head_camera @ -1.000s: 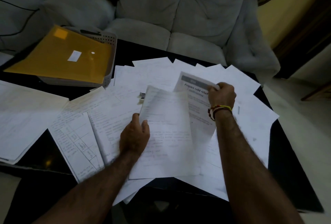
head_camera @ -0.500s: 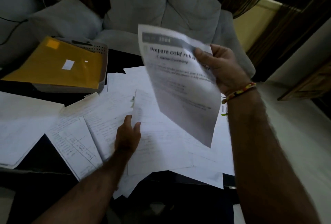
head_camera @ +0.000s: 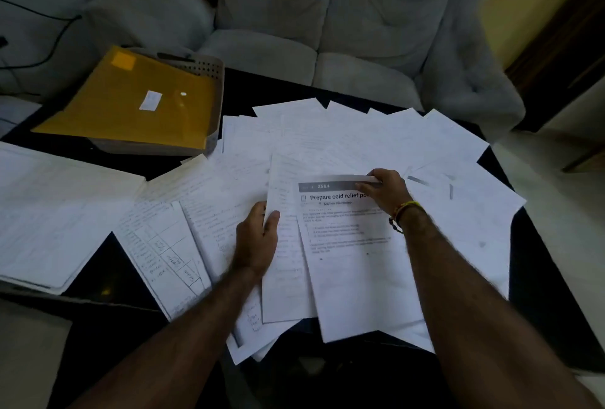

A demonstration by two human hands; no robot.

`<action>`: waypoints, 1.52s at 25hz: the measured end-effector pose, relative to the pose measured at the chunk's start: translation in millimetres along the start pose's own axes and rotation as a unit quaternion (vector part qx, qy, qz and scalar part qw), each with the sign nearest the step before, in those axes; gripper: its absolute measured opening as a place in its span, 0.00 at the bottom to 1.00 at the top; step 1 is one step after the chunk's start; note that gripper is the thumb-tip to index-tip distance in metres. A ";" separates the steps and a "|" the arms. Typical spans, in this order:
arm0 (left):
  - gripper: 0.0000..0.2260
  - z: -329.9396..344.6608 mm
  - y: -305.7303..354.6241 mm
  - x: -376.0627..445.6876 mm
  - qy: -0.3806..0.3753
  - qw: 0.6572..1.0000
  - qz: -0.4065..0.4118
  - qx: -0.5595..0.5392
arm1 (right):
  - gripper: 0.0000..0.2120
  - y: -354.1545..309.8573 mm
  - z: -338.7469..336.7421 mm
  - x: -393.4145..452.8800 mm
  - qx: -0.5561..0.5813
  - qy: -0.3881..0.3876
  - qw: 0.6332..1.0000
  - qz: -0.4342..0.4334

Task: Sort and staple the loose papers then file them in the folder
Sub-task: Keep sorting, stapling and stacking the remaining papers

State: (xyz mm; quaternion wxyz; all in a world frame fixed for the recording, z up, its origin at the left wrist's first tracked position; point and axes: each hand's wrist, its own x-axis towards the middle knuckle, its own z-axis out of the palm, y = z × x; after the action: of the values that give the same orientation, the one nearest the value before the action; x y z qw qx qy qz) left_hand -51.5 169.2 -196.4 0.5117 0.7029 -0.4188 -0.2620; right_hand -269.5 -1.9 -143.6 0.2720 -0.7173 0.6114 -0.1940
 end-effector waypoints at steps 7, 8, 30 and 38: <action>0.12 7.6 2.2 -3.8 -0.005 0.999 0.026 0.041 | 0.14 -5.7 49.7 25.2 -0.014 0.010 0.998 0.062; 0.12 8.8 1.1 -3.6 -0.007 0.998 0.038 0.054 | 0.14 -9.8 51.5 26.3 -0.018 0.017 0.997 0.074; 0.17 -14.0 93.3 -26.9 0.073 0.974 0.215 -0.030 | 0.09 -80.7 4.9 -133.0 0.195 0.444 0.856 -0.179; 0.11 33.0 80.0 -28.7 0.093 0.995 0.043 -0.015 | 0.10 -20.0 -14.3 -127.2 0.171 0.451 0.875 -0.035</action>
State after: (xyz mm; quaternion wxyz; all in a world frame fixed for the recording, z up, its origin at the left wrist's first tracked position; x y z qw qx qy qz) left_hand -118.1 167.2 -134.2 0.5700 0.6979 -0.3948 -0.1793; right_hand -285.3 123.0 -113.0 0.0786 -0.5153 0.5995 -0.6073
